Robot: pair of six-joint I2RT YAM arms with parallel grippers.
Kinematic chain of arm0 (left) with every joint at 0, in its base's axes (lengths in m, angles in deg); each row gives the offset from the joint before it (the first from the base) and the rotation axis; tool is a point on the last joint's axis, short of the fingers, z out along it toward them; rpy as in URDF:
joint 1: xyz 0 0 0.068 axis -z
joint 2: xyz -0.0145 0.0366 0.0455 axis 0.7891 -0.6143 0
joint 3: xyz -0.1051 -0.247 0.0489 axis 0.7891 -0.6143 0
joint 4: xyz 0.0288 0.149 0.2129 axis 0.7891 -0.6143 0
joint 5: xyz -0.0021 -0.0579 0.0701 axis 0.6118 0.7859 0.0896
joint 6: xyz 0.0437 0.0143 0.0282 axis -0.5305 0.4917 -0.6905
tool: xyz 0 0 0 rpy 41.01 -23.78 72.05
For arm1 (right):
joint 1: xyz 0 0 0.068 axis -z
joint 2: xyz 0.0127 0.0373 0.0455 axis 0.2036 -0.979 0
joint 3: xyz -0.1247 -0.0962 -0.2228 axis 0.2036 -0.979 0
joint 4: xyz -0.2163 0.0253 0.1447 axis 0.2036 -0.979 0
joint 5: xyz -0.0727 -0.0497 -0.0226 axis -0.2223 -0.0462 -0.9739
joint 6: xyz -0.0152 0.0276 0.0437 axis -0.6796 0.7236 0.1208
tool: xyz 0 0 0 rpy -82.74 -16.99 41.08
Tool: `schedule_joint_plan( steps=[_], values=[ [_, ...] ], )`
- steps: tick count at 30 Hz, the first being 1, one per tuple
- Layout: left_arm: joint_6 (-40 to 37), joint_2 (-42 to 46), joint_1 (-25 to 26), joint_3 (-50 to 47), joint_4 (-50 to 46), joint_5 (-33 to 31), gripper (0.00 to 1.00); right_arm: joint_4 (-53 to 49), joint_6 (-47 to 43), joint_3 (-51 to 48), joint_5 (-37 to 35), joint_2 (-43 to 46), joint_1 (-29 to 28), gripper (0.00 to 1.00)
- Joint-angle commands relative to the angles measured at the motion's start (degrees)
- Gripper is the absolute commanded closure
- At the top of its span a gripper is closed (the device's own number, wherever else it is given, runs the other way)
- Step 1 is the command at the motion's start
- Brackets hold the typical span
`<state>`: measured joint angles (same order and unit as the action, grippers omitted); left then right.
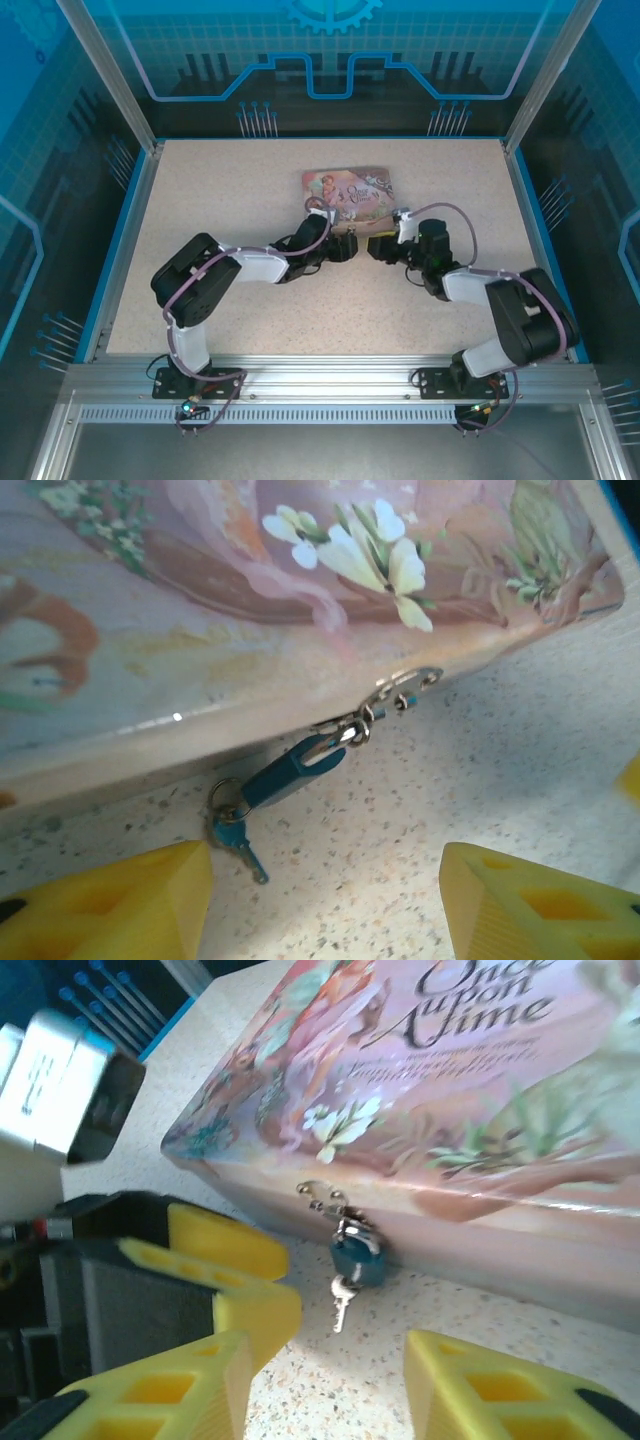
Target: Unlock the padlock with the key
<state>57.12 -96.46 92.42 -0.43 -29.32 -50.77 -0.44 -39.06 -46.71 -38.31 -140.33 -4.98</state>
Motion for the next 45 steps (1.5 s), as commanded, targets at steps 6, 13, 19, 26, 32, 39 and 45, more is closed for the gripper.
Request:
schedule_joint_plan(
  steps=[6,13,19,26,32,39,45],
  values=[
    [-10.1,-2.7,4.4,10.6,-17.5,-16.4,0.33,-26.6,-0.1,3.5,-15.8,16.6,2.3,0.45],
    [-9.0,-7.4,5.7,17.6,-24.3,-21.3,0.31,-33.7,1.7,2.0,-20.9,24.7,3.0,0.41],
    [-7.8,-11.4,6.7,23.3,-29.0,-25.9,0.32,-33.3,1.7,0.8,-20.1,26.0,4.0,0.40],
    [-6.7,-15.2,7.4,27.7,-30.9,-30.7,0.37,-31.1,1.6,-0.8,-18.6,26.1,4.8,0.39],
    [-5.6,-18.2,7.4,31.6,-33.6,-33.5,0.42,-29.5,1.6,-1.6,-17.7,26.0,5.2,0.39],
    [-5.5,-20.5,7.5,34.8,-35.1,-35.3,0.50,-29.0,1.5,-2.0,-17.1,25.8,5.6,0.39],
    [-6.0,-20.9,7.5,36.0,-35.0,-35.1,0.67,-28.3,0.6,-2.5,-15.8,25.7,5.7,0.39]
  ],
)
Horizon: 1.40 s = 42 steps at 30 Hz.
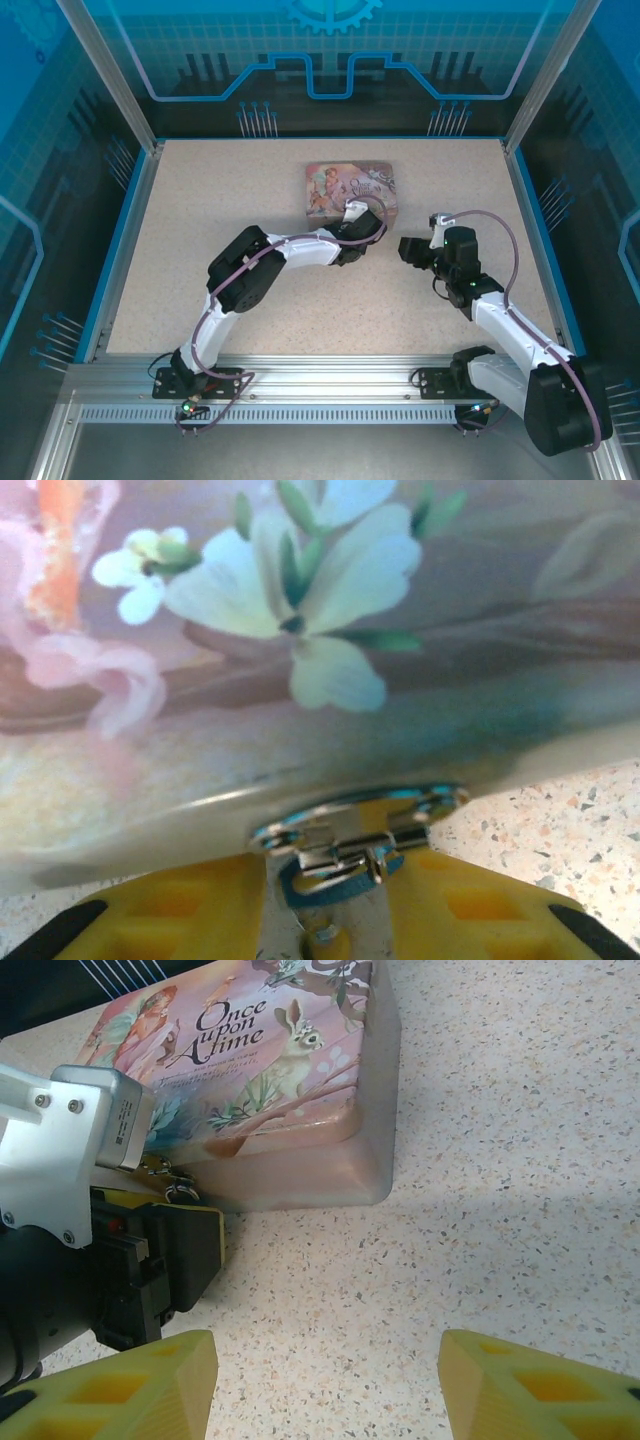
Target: Unlock the padlock with the key
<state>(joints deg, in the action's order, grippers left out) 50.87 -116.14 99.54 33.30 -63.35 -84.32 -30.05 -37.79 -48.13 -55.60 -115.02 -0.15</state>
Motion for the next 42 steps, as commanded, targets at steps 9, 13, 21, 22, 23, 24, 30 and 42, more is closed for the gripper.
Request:
schedule_joint_plan(
  steps=[9,13,21,22,23,24,30,42],
  values=[
    [1.6,0.7,0.3,2.6,-2.0,1.1,0.76,2.3,-2.0,-3.2,3.8,1.0,0.9,0.39],
    [2.7,1.9,0.2,2.8,-3.0,2.4,0.76,2.9,-2.3,-4.3,4.3,1.0,0.9,0.38],
    [5.9,3.7,-0.6,2.3,-3.1,6.3,0.79,4.1,-2.5,-5.8,5.0,0.6,1.0,0.38],
    [6.3,4.1,-0.7,2.2,-3.0,6.8,0.80,4.2,-2.7,-5.8,5.1,0.6,1.0,0.38],
    [6.8,4.3,-0.9,1.9,-2.6,7.4,0.80,4.2,-2.7,-5.8,5.1,0.5,0.9,0.38],
    [7.2,4.6,-1.1,1.8,-2.5,8.0,0.80,4.2,-2.8,-6.0,5.2,0.3,0.9,0.38],
    [10.3,7.1,-2.2,-0.3,-0.7,11.2,0.82,6.8,-3.1,-6.9,7.3,-1.7,1.0,0.38],
    [16.9,12.3,-4.0,-4.9,2.7,18.7,0.83,26.8,1.3,-11.7,14.9,-8.1,-0.9,0.35]
  ],
)
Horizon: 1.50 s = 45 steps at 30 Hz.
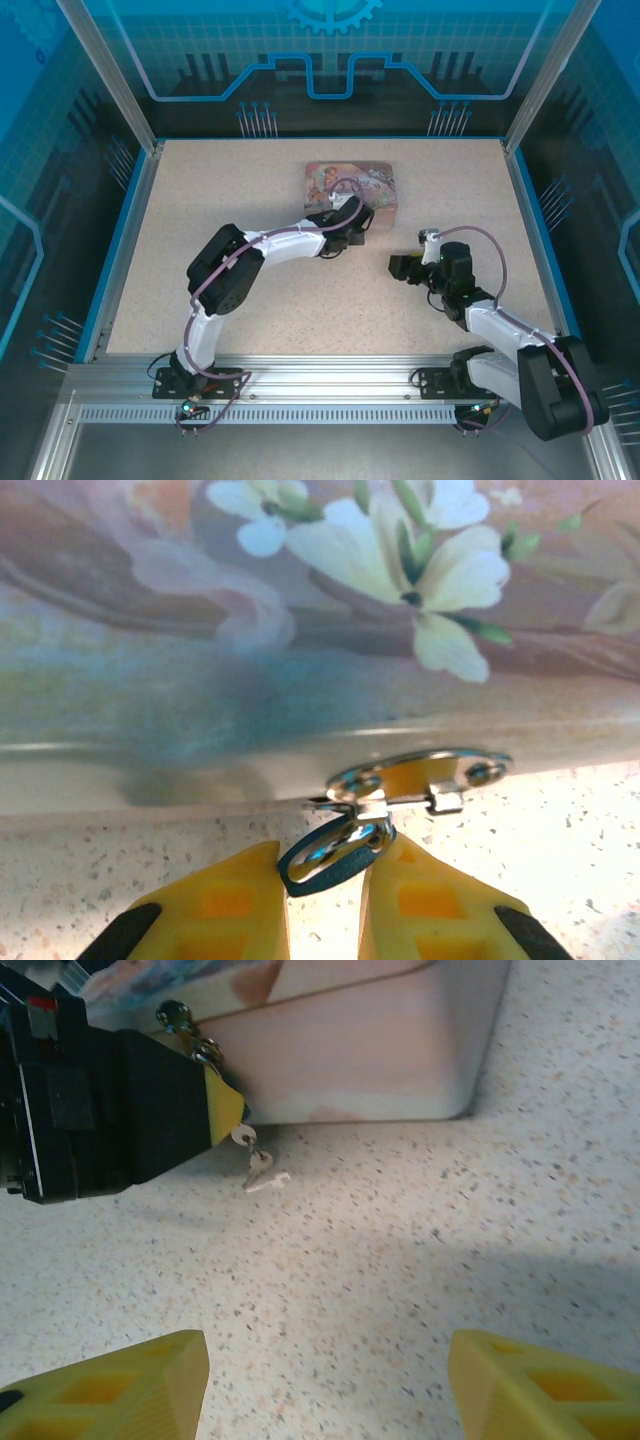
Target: Unlock the padlock with the key
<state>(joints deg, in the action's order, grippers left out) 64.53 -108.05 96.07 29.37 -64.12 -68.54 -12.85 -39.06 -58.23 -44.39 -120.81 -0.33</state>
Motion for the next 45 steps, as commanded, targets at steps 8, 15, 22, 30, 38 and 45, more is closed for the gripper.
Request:
schedule_joint_plan(
  steps=[8,15,22,30,38,45],
  values=[
    [6.3,7.0,-1.0,-3.3,5.3,6.0,0.84,19.8,2.7,0.7,2.2,-13.4,-6.7,0.42],
    [7.1,8.0,-1.3,-4.5,6.0,6.7,0.85,17.1,-3.1,1.4,-9.2,-13.8,-11.7,0.39],
    [8.4,9.2,-1.5,-6.3,8.0,6.6,0.96,20.0,-4.6,0.7,-10.0,-15.6,-12.5,0.42],
    [11.7,12.9,-1.9,-8.2,8.9,7.9,1.00,18.3,-12.7,0.1,-26.9,-10.8,-20.7,0.40],
    [18.0,17.2,-4.5,-12.6,11.3,15.1,1.00,17.9,-24.0,3.0,-42.8,-11.5,-31.5,0.37],
    [20.9,20.5,-6.5,-15.3,12.2,20.7,1.00,18.1,-30.9,4.9,-44.8,-12.1,-33.5,0.36]
  ],
)
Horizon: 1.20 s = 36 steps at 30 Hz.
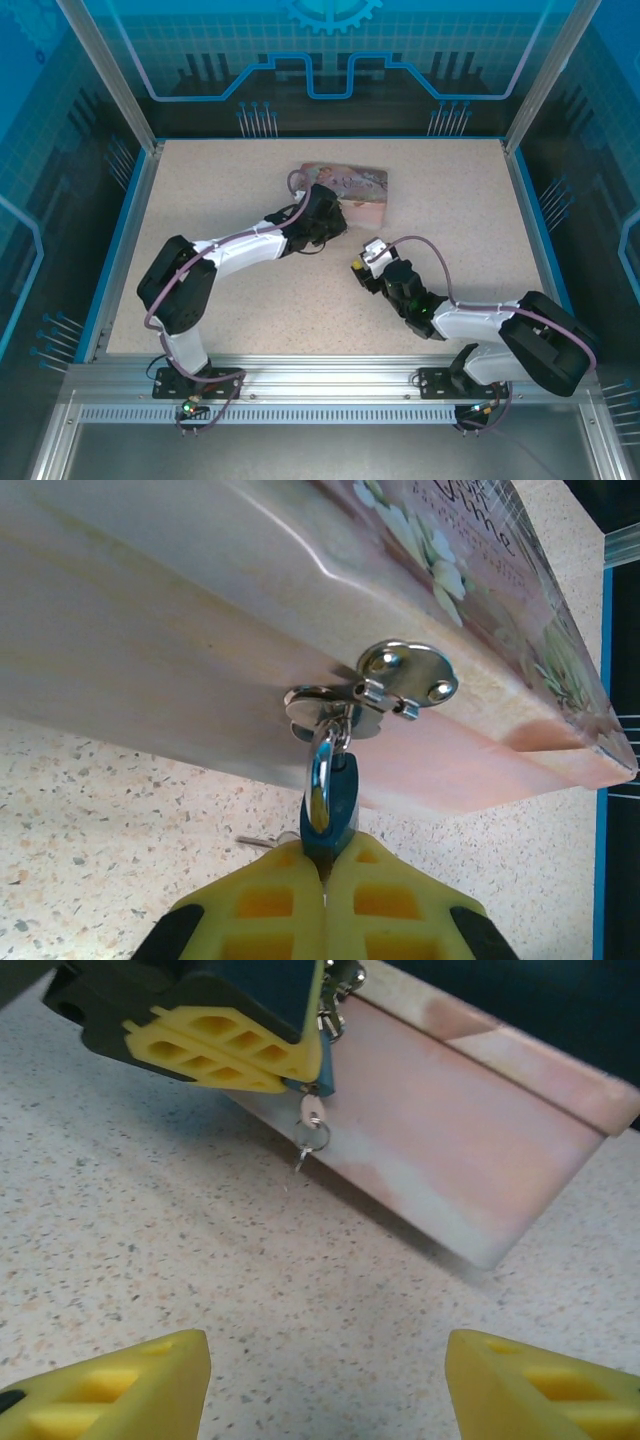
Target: Unlock the padlock with the key
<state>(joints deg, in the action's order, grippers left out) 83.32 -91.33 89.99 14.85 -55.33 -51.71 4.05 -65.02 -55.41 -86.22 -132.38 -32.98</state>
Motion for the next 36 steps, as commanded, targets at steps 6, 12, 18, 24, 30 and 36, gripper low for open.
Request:
schedule_joint_plan(
  steps=[6,12,18,24,30,36],
  values=[
    [3.4,5.9,-1.1,-1.6,3.6,6.7,1.00,1.1,-9.4,4.5,-0.6,-2.6,-1.1,0.36],
    [4.1,7.5,-1.5,-2.7,3.8,8.0,1.00,0.4,-12.4,8.0,0.8,-4.8,-1.4,0.36],
    [4.4,8.6,-1.9,-3.8,4.1,8.5,1.00,-0.3,-14.2,11.0,1.5,-6.8,-1.3,0.43],
    [4.4,9.0,-2.1,-4.7,4.7,8.9,1.00,-0.1,-14.4,13.2,1.2,-9.5,-0.7,0.47],
    [4.6,9.1,-2.2,-5.4,5.3,9.2,1.00,0.1,-14.3,15.4,1.4,-11.9,0.1,0.51],
    [4.8,9.4,-2.3,-5.8,5.6,9.2,1.00,0.8,-13.4,15.8,2.5,-12.1,1.5,0.53]
  ],
)
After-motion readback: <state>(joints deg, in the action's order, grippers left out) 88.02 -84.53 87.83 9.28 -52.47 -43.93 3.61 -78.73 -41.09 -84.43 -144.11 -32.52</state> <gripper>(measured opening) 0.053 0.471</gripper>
